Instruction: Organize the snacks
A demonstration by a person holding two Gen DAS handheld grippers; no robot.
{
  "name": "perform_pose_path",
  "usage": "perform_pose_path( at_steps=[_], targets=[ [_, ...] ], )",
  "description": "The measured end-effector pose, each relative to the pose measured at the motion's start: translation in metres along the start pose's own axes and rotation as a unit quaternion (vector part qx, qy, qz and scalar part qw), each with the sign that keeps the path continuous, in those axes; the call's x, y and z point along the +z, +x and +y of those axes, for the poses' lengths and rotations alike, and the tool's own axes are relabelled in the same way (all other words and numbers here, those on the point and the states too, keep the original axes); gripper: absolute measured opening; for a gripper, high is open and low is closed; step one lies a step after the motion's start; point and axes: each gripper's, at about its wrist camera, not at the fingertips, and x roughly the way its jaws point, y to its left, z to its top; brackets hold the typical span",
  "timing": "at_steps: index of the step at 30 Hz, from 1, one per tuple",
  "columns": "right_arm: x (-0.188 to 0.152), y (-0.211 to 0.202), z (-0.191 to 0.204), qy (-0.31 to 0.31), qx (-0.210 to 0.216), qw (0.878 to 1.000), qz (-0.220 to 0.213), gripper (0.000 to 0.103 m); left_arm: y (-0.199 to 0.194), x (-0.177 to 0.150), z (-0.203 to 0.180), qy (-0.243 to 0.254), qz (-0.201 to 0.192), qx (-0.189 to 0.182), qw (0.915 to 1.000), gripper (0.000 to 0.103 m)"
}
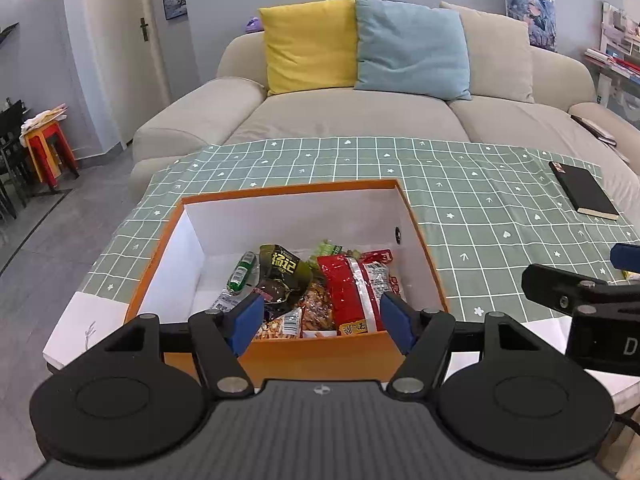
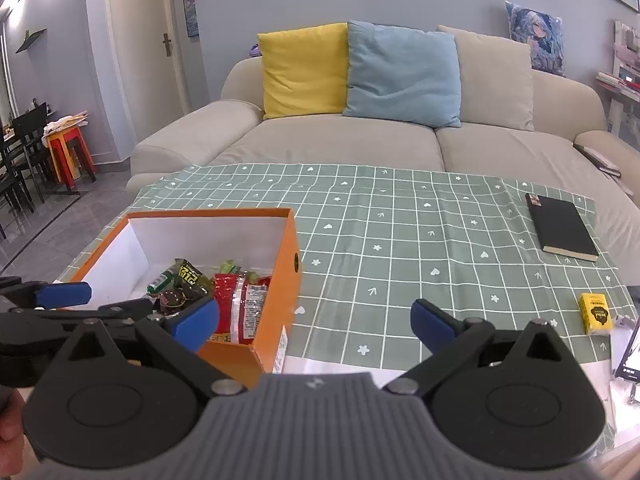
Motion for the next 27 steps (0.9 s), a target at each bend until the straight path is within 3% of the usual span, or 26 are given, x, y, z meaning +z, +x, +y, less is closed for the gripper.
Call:
perform_pose_path(
  at_steps=[27],
  targets=[
    [-0.0012, 0.0032, -0.0002, 0.004, -0.010, 1.000, 0.005, 0.099, 0.0024, 0.0009, 0.0006, 0.003, 0.005, 0.002, 1.0000, 0.078]
  ],
)
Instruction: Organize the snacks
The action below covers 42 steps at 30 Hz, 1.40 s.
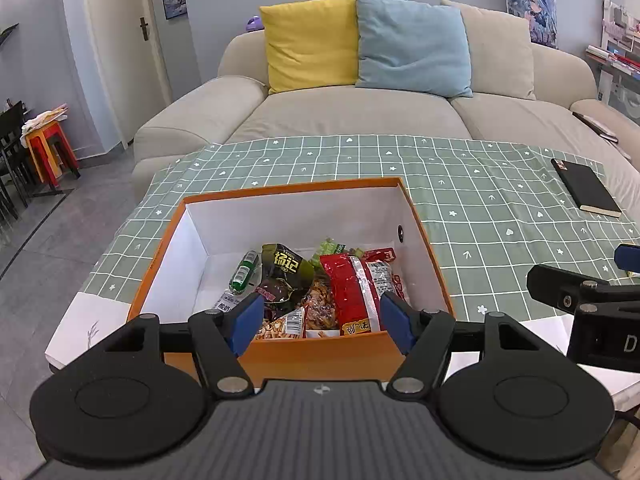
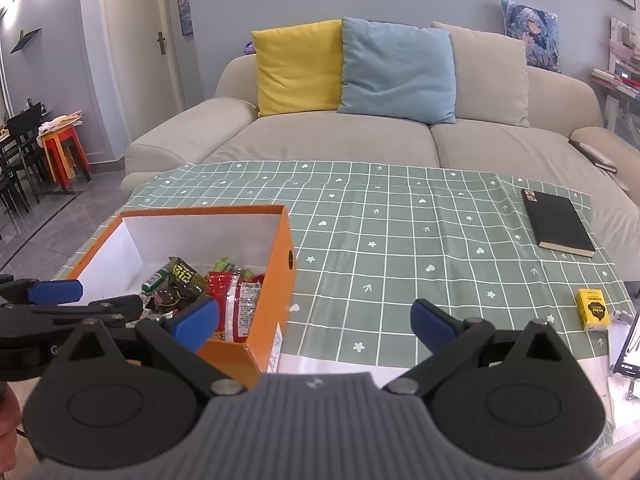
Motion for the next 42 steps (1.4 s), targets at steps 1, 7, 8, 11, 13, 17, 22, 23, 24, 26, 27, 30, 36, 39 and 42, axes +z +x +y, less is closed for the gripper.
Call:
perform_pose_path(
  at_steps=[1, 7, 8, 11, 13, 17, 22, 23, 24, 26, 27, 30, 36, 39, 42],
  targets=[
    [0.0001, 0.0002, -0.0002, 0.000, -0.001, 1.000, 0.000, 0.099, 0.0001, 0.0001, 0.0002, 0.000, 0.001, -0.001, 1.0000, 0.078],
    [0.0008, 0.0007, -0.0024, 0.004, -0.003, 1.000, 0.002, 0.099, 0.0007, 0.0005, 0.0010, 0.000, 0.003, -0.001, 1.0000, 0.078],
    [0.0011, 0.0008, -0.0031, 0.004, -0.004, 1.000, 0.002, 0.099, 0.0006, 0.0006, 0.0011, 0.000, 0.003, -0.001, 1.0000, 0.078],
    [0.0013, 0.0011, -0.0031, 0.005, -0.005, 1.000, 0.003, 0.099, 0.0006, 0.0008, 0.0010, 0.000, 0.002, -0.001, 1.0000, 0.078],
    [0.0011, 0.0014, -0.0031, 0.005, -0.005, 1.000, 0.003, 0.099, 0.0008, 0.0009, 0.0009, 0.001, 0.002, 0.000, 1.0000, 0.078],
    [0.0013, 0.0015, -0.0043, 0.007, -0.006, 1.000, 0.003, 0.099, 0.0006, 0.0010, 0.0010, 0.001, 0.002, 0.000, 1.0000, 0.078],
    [0.0009, 0.0027, -0.0054, 0.008, -0.006, 1.000, 0.005, 0.099, 0.0009, 0.0012, 0.0014, 0.001, 0.002, -0.002, 1.0000, 0.078],
    [0.0011, 0.0029, -0.0059, 0.009, -0.006, 1.000, 0.006, 0.099, 0.0011, 0.0013, 0.0014, 0.001, 0.003, -0.002, 1.0000, 0.078],
    [0.0012, 0.0030, -0.0058, 0.009, -0.006, 1.000, 0.006, 0.099, 0.0011, 0.0014, 0.0014, 0.002, 0.003, -0.002, 1.0000, 0.078],
    [0.0014, 0.0030, -0.0060, 0.009, -0.006, 1.000, 0.006, 0.099, 0.0011, 0.0019, 0.0013, 0.003, 0.003, -0.001, 1.0000, 0.078],
    [0.0014, 0.0030, -0.0061, 0.009, -0.006, 1.000, 0.006, 0.099, 0.0011, 0.0020, 0.0012, 0.002, 0.003, -0.001, 1.0000, 0.078],
    [0.0014, 0.0030, -0.0063, 0.009, -0.006, 1.000, 0.006, 0.099, 0.0009, 0.0022, 0.0015, 0.002, 0.003, -0.001, 1.0000, 0.078],
    [0.0011, 0.0044, -0.0073, 0.012, -0.008, 1.000, 0.009, 0.099, 0.0014, 0.0024, 0.0020, 0.002, 0.004, -0.001, 1.0000, 0.078],
    [0.0012, 0.0044, -0.0074, 0.012, -0.007, 1.000, 0.008, 0.099, 0.0016, 0.0026, 0.0021, 0.003, 0.003, 0.000, 1.0000, 0.078],
    [0.0010, 0.0054, -0.0061, 0.010, -0.006, 1.000, 0.009, 0.099, 0.0024, 0.0022, 0.0033, 0.003, 0.003, 0.001, 1.0000, 0.078]
  ],
)
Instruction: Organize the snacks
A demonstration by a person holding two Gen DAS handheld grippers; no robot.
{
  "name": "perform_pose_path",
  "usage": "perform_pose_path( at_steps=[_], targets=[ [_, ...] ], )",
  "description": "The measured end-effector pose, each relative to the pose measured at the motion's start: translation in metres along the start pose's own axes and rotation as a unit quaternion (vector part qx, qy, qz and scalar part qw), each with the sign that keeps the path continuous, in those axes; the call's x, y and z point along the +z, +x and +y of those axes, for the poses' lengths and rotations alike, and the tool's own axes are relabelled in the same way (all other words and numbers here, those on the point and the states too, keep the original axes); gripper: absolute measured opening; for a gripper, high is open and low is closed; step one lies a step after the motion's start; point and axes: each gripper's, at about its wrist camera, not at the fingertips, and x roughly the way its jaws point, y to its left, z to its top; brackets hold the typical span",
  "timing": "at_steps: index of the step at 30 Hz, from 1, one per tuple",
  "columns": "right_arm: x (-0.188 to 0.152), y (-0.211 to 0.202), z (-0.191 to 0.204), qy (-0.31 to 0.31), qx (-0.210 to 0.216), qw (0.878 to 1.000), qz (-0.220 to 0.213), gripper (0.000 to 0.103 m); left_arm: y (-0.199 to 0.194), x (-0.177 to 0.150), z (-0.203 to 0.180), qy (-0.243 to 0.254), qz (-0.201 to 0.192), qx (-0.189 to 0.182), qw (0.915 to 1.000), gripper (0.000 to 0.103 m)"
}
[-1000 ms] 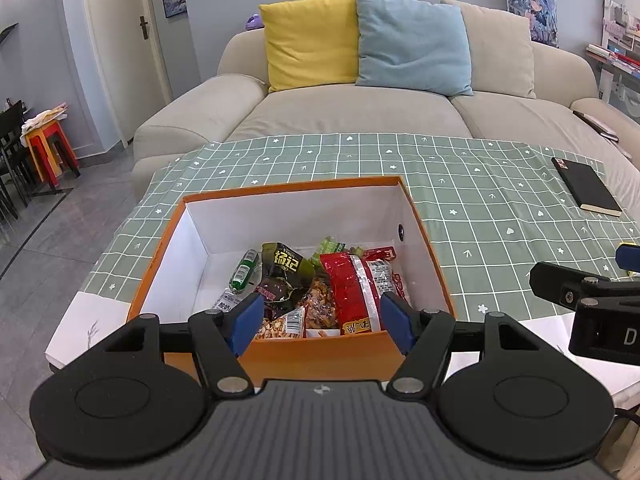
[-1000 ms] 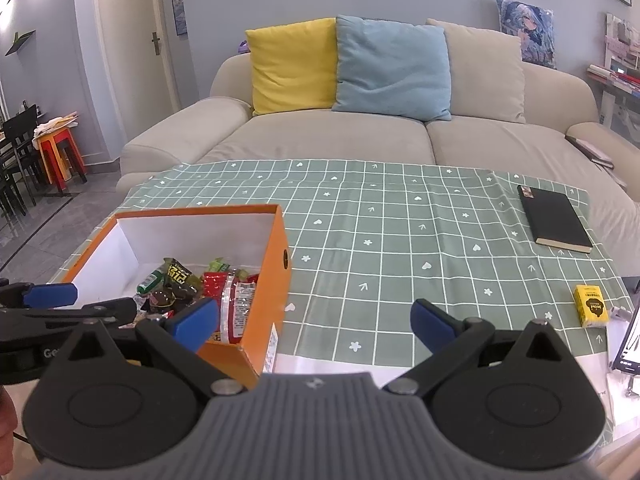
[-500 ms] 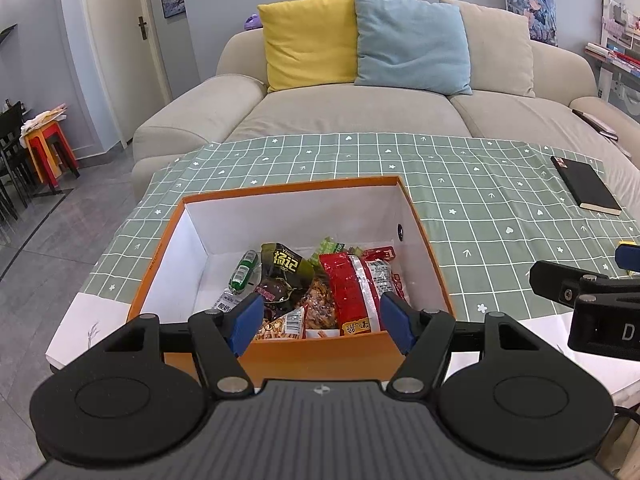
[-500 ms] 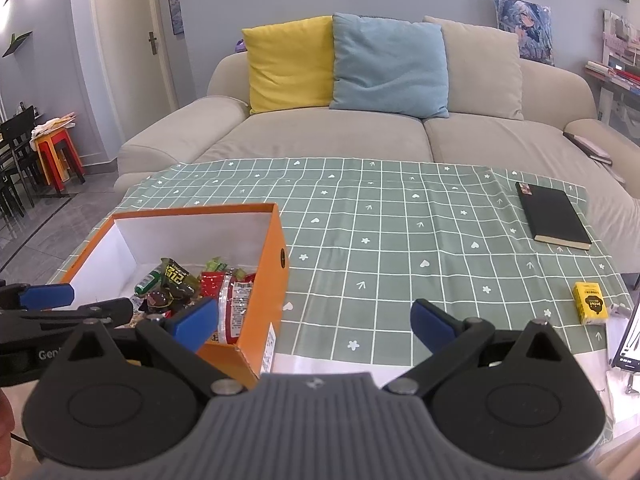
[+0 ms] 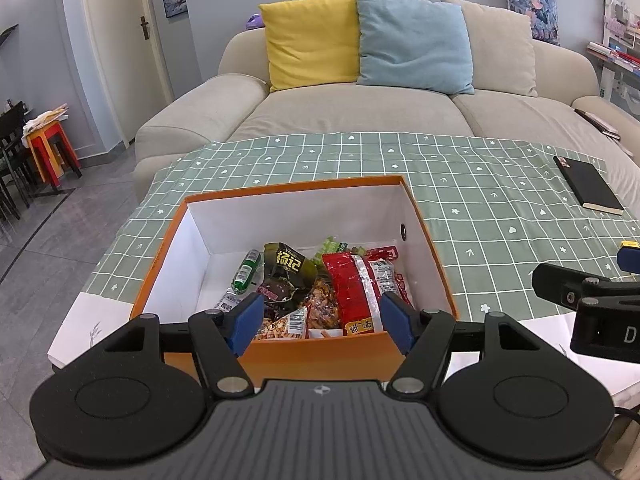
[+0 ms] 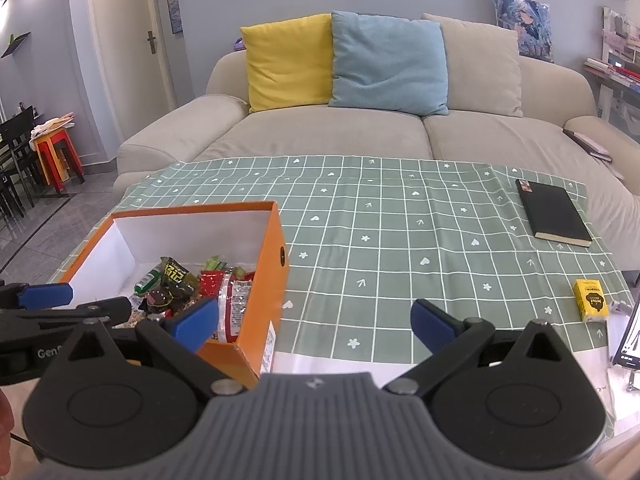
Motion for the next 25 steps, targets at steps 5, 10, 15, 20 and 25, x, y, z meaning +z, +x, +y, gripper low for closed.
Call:
perform_pose_path(
  at_steps=[5, 10, 15, 20, 25],
  targets=[
    [-0.0004, 0.0013, 0.0007, 0.001, 0.000, 1.000, 0.001, 0.099, -0.0006, -0.0010, 0.0007, -0.001, -0.002, 0.003, 1.0000, 0.078],
    [-0.0006, 0.0015, 0.0009, 0.001, 0.000, 1.000, 0.001, 0.099, -0.0010, -0.0006, 0.0010, -0.001, -0.003, 0.003, 1.0000, 0.078],
    [-0.0006, 0.0014, 0.0010, 0.001, 0.000, 1.000, 0.001, 0.099, -0.0012, -0.0005, 0.0010, 0.000, -0.004, 0.004, 1.0000, 0.078],
    [-0.0006, 0.0014, 0.0011, 0.001, 0.000, 1.000, 0.002, 0.099, -0.0017, -0.0006, 0.0013, 0.001, -0.005, 0.004, 1.0000, 0.078],
    [-0.0005, 0.0014, 0.0009, 0.001, 0.000, 1.000, 0.002, 0.099, -0.0013, -0.0003, 0.0031, -0.001, -0.005, 0.003, 1.0000, 0.078]
  ],
)
